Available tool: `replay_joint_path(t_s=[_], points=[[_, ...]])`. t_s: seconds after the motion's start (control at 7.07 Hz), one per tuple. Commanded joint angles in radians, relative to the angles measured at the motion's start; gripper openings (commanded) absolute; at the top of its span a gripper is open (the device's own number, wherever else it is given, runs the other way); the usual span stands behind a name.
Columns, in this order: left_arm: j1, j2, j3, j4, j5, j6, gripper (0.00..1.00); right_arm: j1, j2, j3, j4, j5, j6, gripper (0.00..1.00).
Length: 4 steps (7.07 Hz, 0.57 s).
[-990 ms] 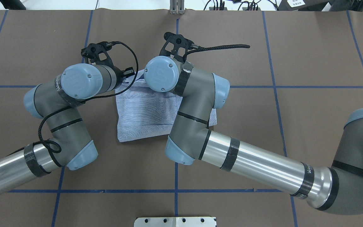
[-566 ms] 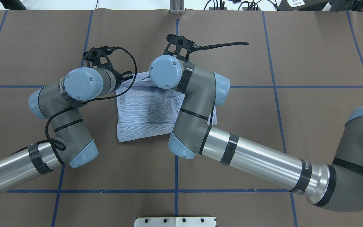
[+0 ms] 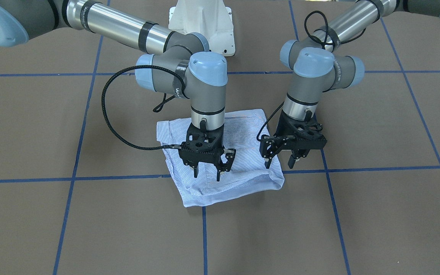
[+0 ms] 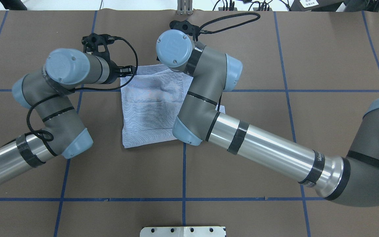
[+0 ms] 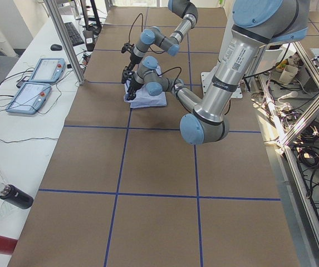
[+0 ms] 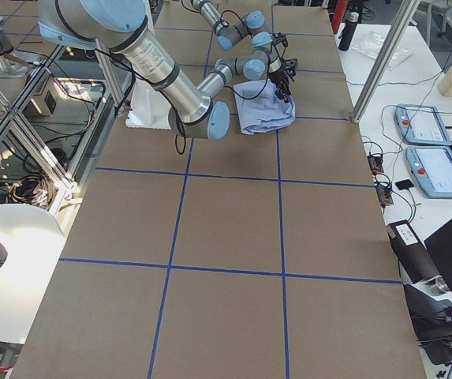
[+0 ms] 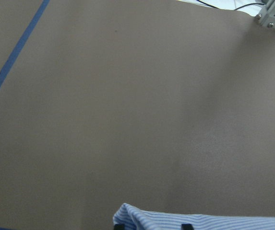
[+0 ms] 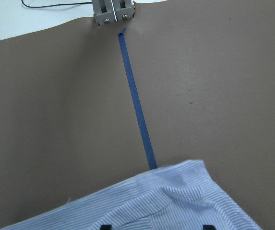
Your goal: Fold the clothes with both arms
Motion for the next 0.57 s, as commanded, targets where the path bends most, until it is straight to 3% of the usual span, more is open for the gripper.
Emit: replay_joint_path(t_s=[0.0,0.14,0.28,0.42], points=[[-0.117,0.139,-0.156,0.030,-0.163,0.258,1.00,0.124,-0.107,0.236,-0.184,0.224,-0.201,1.00],[-0.183,0.220,-0.225,0.072,-0.218,0.404,1.00,0.185,-0.304,0.478,-0.227,0.292,-0.334,1.00],[-0.265,0.315,-0.266,0.079,-0.274,0.557,1.00,0.272,-0.482,0.661,-0.279,0.367,-0.504,1.00],[-0.366,0.382,-0.266,0.079,-0.333,0.733,1.00,0.357,-0.604,0.760,-0.327,0.430,-0.667,1.00]])
